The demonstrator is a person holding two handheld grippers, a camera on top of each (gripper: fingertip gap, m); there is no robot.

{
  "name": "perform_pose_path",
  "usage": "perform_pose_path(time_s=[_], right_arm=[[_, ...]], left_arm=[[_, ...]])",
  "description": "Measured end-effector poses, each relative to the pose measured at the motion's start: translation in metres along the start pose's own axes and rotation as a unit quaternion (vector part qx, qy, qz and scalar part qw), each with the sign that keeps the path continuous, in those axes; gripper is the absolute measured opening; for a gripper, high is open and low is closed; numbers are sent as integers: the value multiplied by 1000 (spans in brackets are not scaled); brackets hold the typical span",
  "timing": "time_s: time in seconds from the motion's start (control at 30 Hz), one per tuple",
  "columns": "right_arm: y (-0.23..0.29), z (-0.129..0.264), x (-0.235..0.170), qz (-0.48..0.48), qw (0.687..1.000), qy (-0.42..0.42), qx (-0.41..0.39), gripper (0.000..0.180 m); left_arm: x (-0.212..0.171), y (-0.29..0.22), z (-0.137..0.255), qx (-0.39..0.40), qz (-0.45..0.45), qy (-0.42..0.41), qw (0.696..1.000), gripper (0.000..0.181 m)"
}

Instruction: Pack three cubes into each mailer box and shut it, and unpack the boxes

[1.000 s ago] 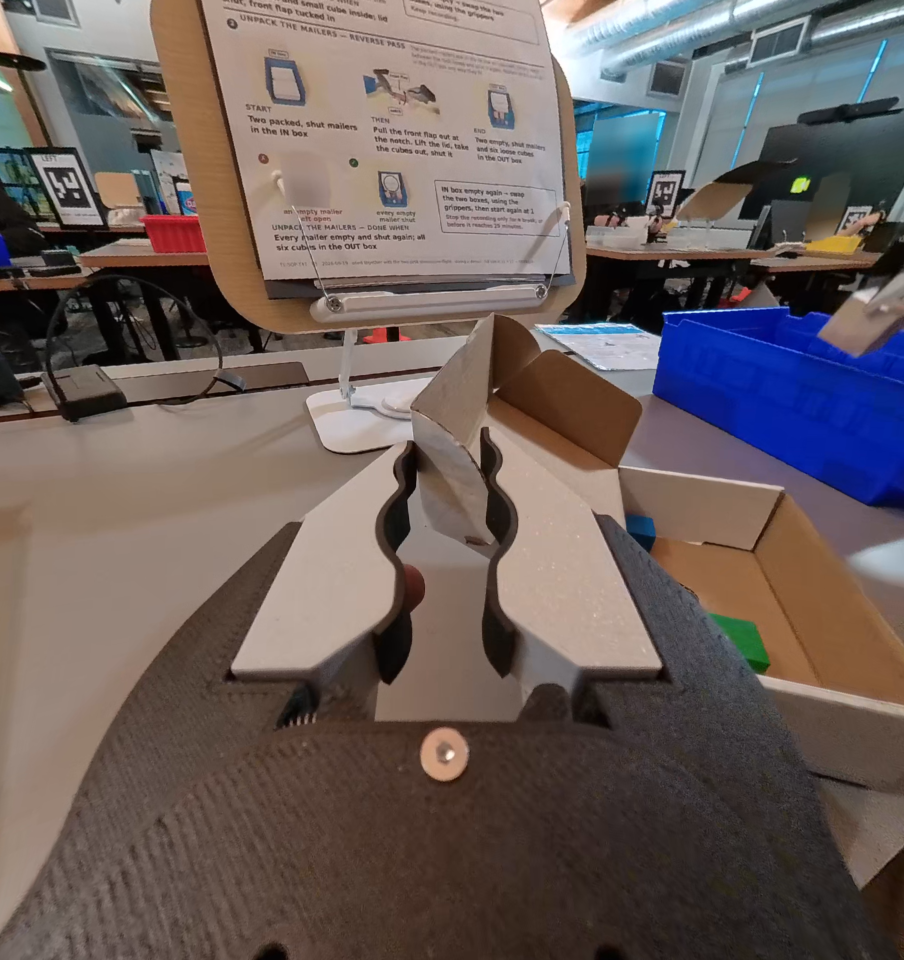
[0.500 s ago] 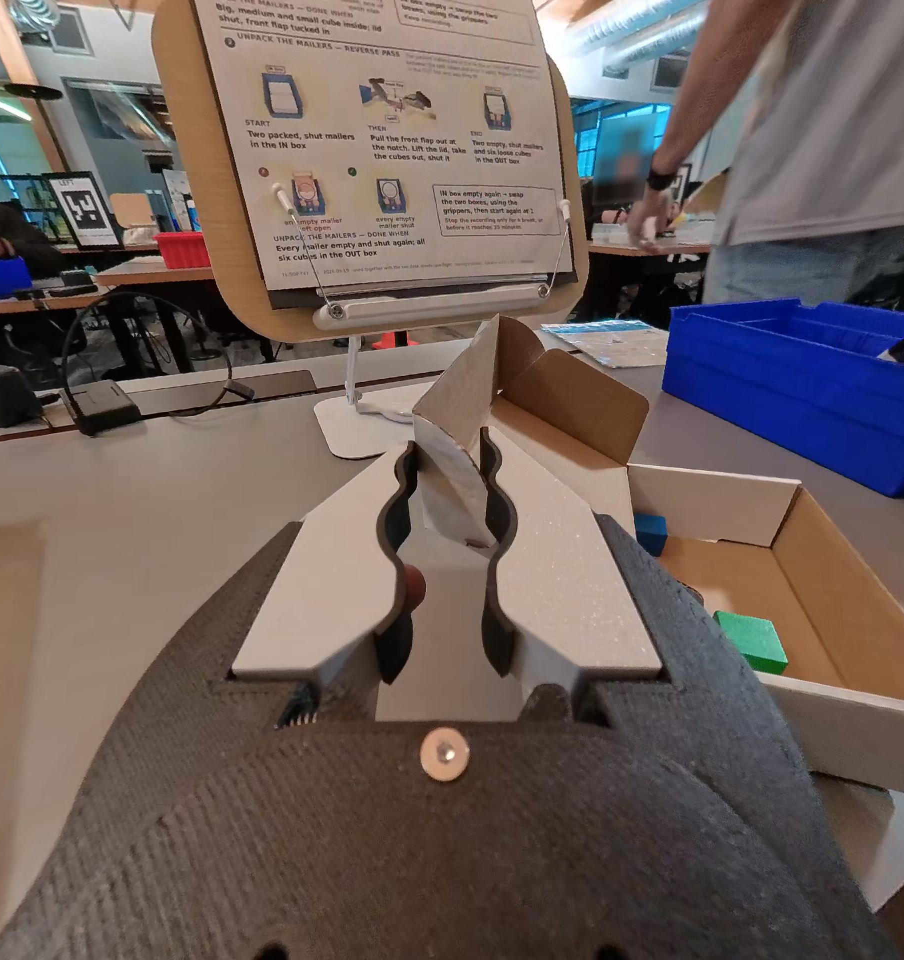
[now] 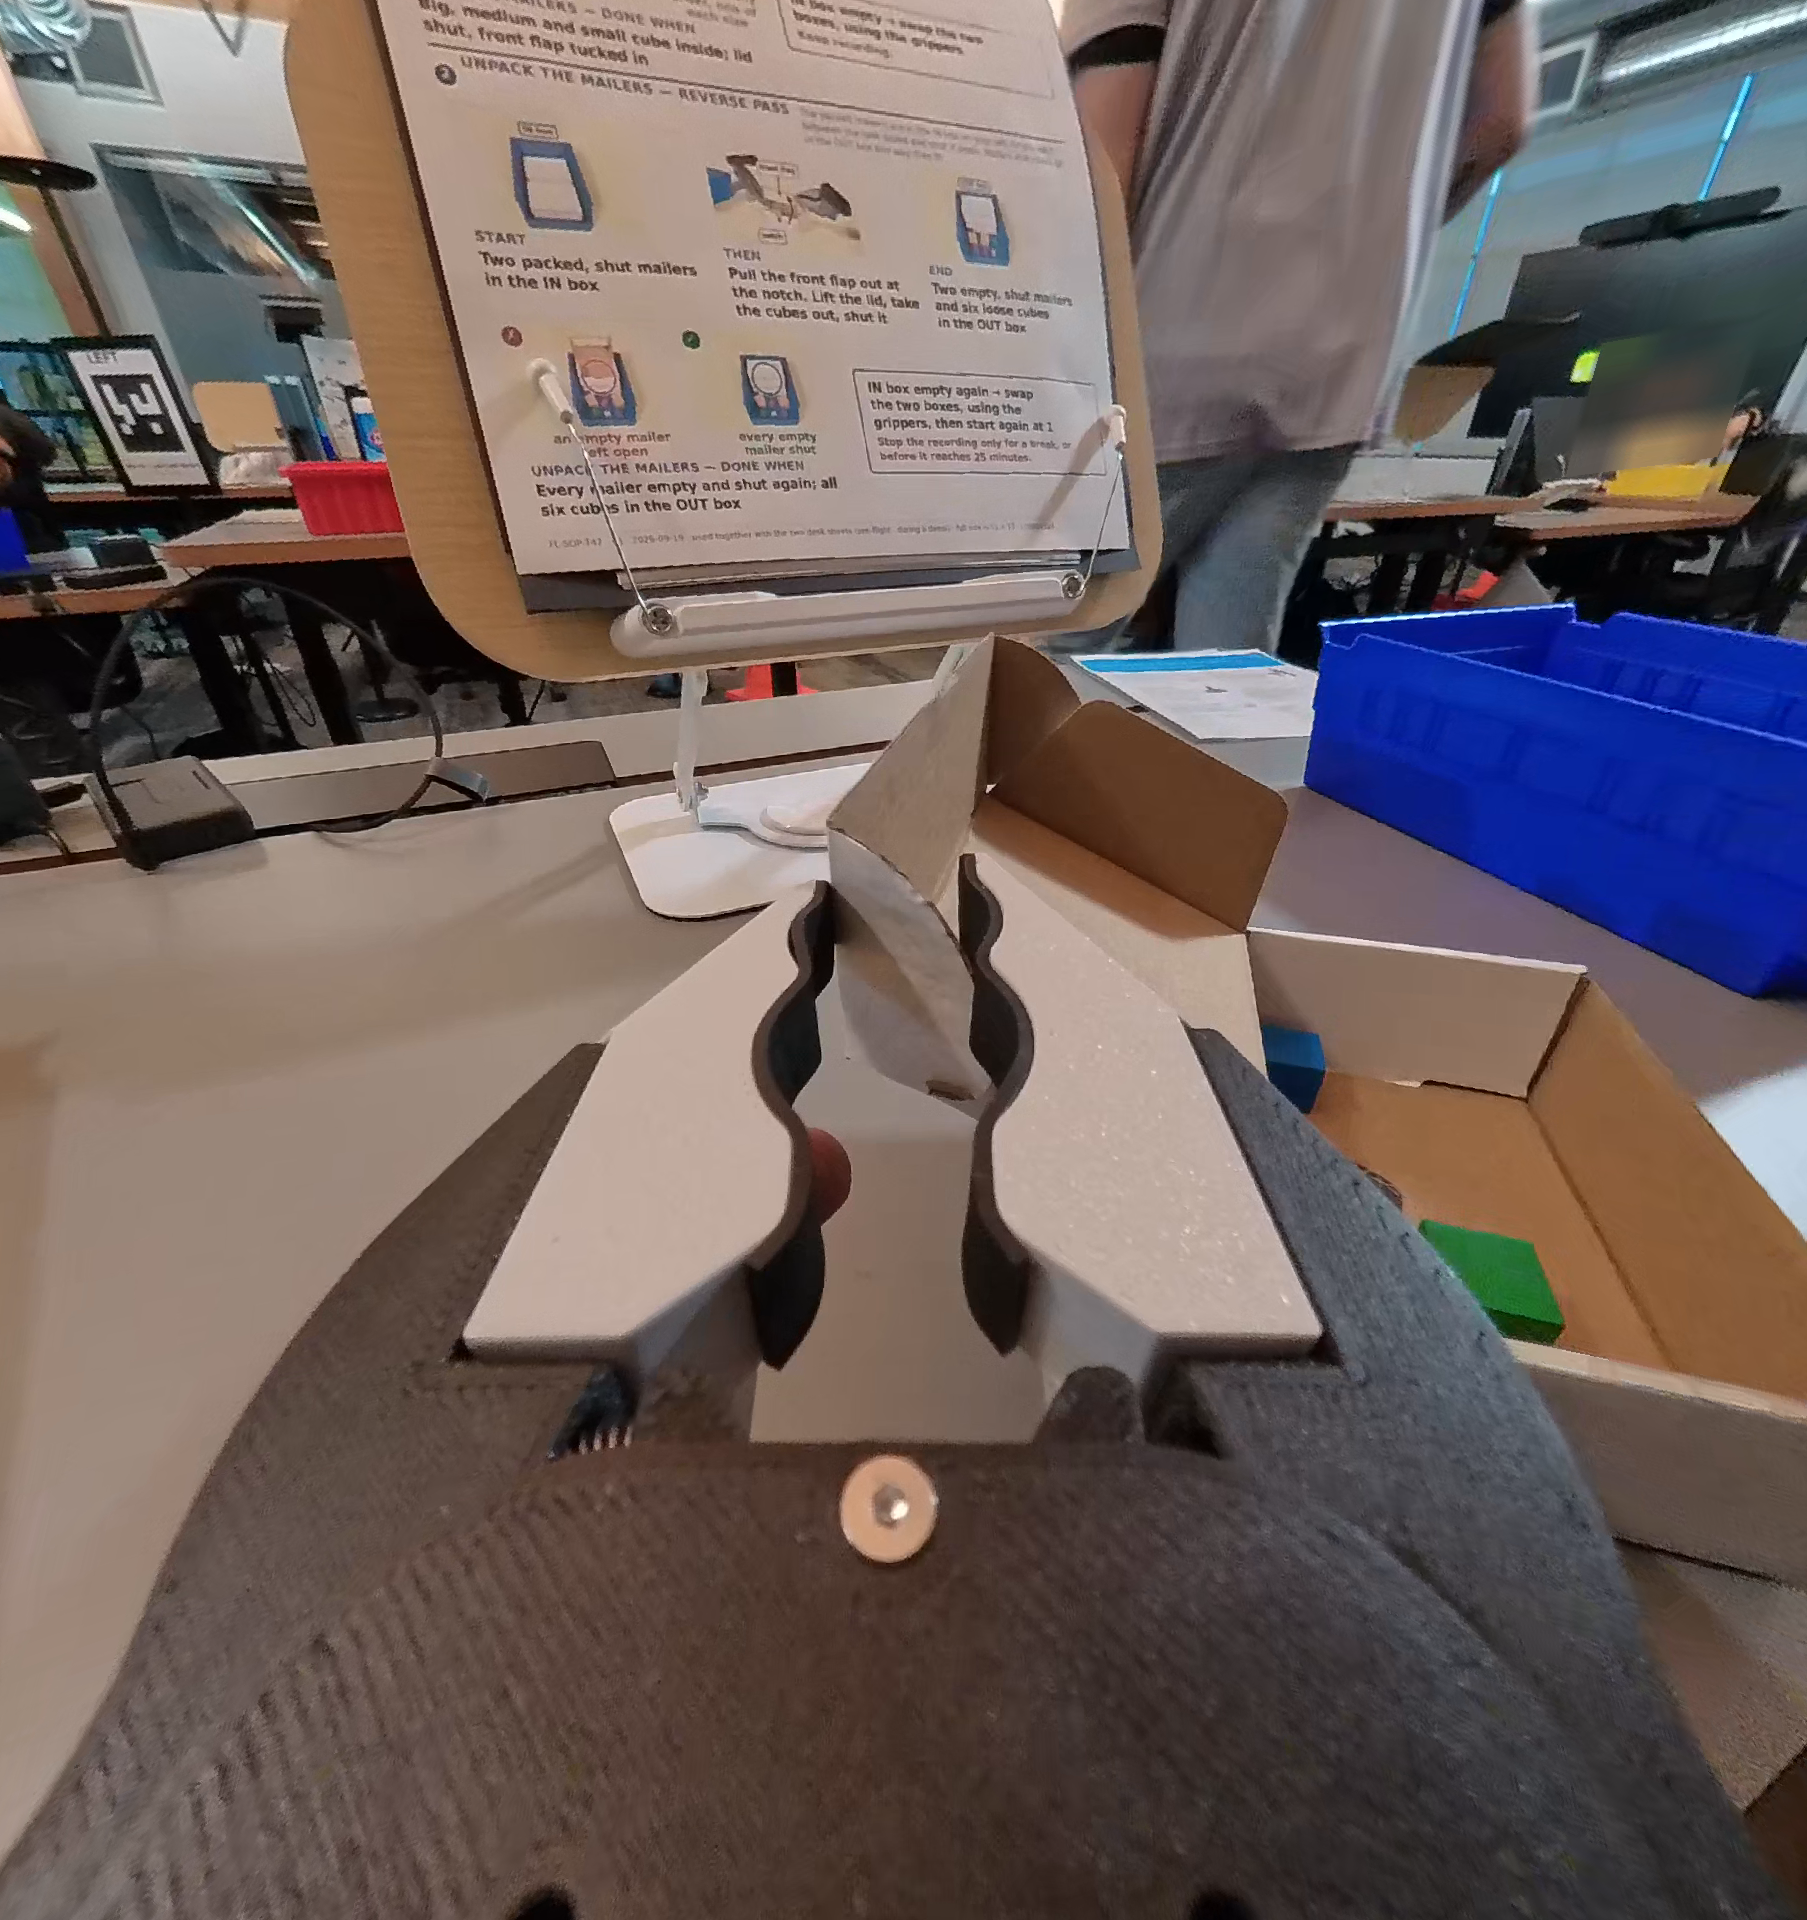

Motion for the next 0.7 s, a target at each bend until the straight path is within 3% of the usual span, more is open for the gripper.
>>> perform_pose_path(time_s=[0.07, 0.2, 0.33, 0.4, 0.5, 0.6, 0.63, 0.7], right_arm=[[61, -5, 1, 24, 991, -6, 133, 54], [153, -60, -55, 150, 949, 160, 224, 50], [190, -115, -111, 238, 902, 302, 197, 48], [200, -125, -114, 276, 896, 304, 166, 44], [212, -127, -114, 282, 884, 328, 177, 53], [215, -133, -124, 333, 859, 362, 139, 54], [217, -135, -127, 349, 852, 368, 132, 52], [223, -135, -130, 360, 840, 377, 153, 29]], left_arm=[[0, -1, 0, -1, -2, 0, 1000, 22], [1, -3, 0, -6, -3, -2, 1000, 22], [3, -6, 1, -10, -10, -6, 1000, 22], [2, -6, 2, -11, -16, -7, 1000, 23], [0, -4, 3, -13, -13, -4, 1000, 22], [-1, -3, 2, -15, -8, -3, 1000, 23], [0, -4, 2, -15, -9, -3, 1000, 23], [0, -4, 2, -15, -10, -4, 1000, 22]])
Point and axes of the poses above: each gripper's, where its closed fingertips meet, z back along the fingers, x out of its top, y = z × x across the jaws, the point moved 9 cm from there along z, back along the fingers, and after that the axes turned 4 degrees about -x, right-handed, at the moved point
